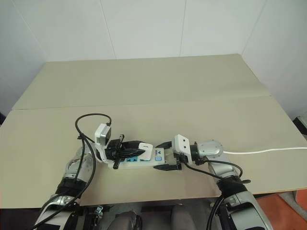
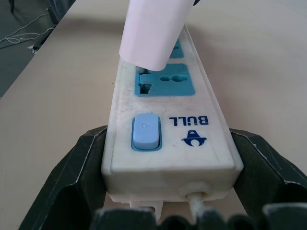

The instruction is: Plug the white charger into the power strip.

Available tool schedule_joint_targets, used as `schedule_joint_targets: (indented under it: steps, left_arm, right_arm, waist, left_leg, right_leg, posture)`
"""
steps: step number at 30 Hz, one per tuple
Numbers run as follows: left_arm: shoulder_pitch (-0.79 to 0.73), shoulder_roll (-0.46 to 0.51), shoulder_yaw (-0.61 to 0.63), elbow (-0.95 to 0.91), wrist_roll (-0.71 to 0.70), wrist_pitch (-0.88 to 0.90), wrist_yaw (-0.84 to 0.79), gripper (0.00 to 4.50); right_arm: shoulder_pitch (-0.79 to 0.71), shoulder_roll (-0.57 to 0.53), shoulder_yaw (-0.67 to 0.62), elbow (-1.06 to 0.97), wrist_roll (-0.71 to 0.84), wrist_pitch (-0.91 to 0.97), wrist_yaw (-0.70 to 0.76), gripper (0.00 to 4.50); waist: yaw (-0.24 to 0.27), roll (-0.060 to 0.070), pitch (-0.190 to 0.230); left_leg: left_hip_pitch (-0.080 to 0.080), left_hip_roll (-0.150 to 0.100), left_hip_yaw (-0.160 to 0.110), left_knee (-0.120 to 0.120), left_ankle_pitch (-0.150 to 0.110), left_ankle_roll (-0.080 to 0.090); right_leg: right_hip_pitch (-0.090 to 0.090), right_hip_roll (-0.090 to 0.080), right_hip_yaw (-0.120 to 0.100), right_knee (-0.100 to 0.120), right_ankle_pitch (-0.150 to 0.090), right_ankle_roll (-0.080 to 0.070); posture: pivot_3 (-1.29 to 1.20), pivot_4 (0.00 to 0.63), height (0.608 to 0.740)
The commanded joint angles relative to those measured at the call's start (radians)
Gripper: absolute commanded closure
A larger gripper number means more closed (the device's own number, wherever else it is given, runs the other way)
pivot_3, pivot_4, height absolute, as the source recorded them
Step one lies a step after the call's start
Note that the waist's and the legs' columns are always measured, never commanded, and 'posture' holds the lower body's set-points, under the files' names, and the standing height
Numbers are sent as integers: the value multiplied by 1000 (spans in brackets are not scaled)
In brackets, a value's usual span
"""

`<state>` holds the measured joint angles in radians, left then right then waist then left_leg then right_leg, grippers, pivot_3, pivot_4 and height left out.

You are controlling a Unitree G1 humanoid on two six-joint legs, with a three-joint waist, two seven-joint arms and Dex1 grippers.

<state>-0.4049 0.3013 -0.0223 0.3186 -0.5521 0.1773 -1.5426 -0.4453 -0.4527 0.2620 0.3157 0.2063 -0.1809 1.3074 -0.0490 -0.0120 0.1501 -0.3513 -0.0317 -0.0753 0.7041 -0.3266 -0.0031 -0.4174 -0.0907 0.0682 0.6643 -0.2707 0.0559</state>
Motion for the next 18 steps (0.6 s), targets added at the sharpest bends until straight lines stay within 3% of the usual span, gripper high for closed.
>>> schedule_joint_targets:
  steps: [1, 5, 9, 18]
  left_arm:
    - [41, 15, -28, 40, 35, -10, -8, 3506]
    - [38, 20, -39, 66, 58, -46, -16, 3506]
    - [42, 15, -38, 79, 64, -73, -6, 3506]
    - [32, -16, -18, 109, 56, -92, 32, 3506]
  right_arm:
    - [13, 13, 14, -12, -25, -10, -21, 1067]
    - [10, 14, 14, -10, -26, -10, -23, 1067]
    - [10, 18, 11, -14, -28, -9, -24, 1067]
    - [20, 15, 16, -19, -38, -10, -17, 1067]
  waist:
    - [0, 1, 0]
    - [0, 1, -1]
    - [0, 1, -1]
    - [1, 3, -2]
  left_leg:
    - [0, 0, 0, 0, 0, 0]
    - [3, 0, 0, -2, 0, 0]
    - [17, 1, 0, -9, 0, 0]
    - [22, 2, 0, -10, 0, 1]
  right_leg:
    - [0, 0, 0, 0, 0, 0]
    - [3, 0, 0, 0, 0, 0]
    - [17, 0, 0, -7, 0, 0]
    - [23, 1, 0, -9, 0, 0]
  posture:
    - [0, 150, 740]
    - [0, 150, 740]
    - [0, 150, 740]
    - [0, 150, 740]
